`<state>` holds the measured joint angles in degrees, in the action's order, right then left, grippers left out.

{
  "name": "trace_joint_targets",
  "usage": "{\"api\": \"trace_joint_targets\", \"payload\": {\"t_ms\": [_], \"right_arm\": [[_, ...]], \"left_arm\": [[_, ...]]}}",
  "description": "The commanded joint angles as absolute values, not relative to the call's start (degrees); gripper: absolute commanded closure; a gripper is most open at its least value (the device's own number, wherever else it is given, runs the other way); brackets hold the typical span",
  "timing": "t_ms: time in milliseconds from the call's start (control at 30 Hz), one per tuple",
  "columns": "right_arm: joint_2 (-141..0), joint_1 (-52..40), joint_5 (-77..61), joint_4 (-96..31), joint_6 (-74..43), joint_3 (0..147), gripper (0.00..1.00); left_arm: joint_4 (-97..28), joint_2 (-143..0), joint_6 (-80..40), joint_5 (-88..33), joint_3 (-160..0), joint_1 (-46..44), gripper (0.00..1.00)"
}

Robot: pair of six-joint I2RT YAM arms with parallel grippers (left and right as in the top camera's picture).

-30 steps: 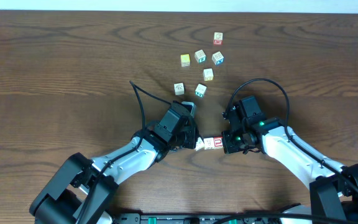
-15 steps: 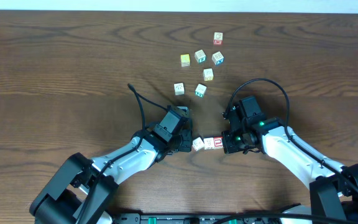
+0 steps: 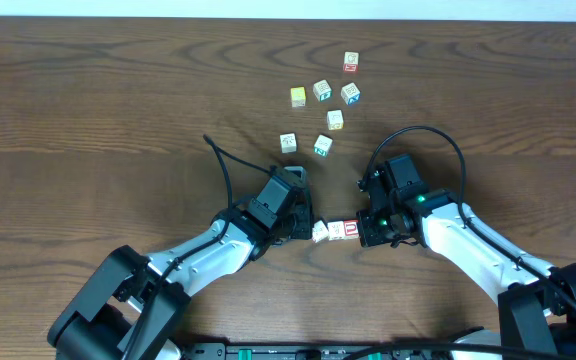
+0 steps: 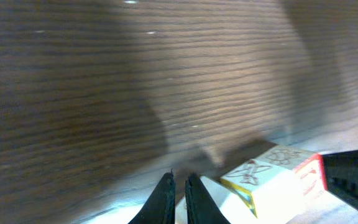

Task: Lift 3 blocks

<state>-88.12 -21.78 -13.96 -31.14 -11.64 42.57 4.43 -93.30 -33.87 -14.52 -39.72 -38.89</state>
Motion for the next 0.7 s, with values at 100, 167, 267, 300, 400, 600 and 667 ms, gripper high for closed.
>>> {"api": "trace_joint_targets", "payload": {"t_ms": [100, 167, 267, 300, 400, 600, 667], "right_arm": [[-88.1, -22.2, -14.4, -31.0, -11.0, 42.3, 0.99], [-88.1, -22.2, -14.4, -31.0, -11.0, 42.3, 0.99], [-88.1, -22.2, -14.4, -31.0, -11.0, 42.3, 0.99], [-88.1, -22.2, -14.4, -31.0, -11.0, 42.3, 0.99], [-88.1, -22.2, -14.4, -31.0, -11.0, 42.3, 0.99], [-88.1, -22.2, -14.4, -31.0, -11.0, 42.3, 0.99], [-88.1, -22.2, -14.4, -31.0, -11.0, 42.3, 0.99]], "left_arm": [[4.2, -93.9, -34.0, -17.5, -39.7, -39.0, 0.91], [4.2, -93.9, -32.7, -19.0, -39.7, -39.0, 0.91], [4.2, -93.9, -31.9, -20.4, -39.7, -39.2, 0.91], [4.2, -93.9, -31.7, -20.4, -39.7, -39.5, 0.91], [4.2, -93.9, -31.3, -20.4, -39.7, -40.4, 0.91], [4.9, -93.9, -31.1, -20.2, -39.7, -42.0, 0.90], [4.8, -93.9, -31.1, -18.9, -39.7, -42.0, 0.91]]}}
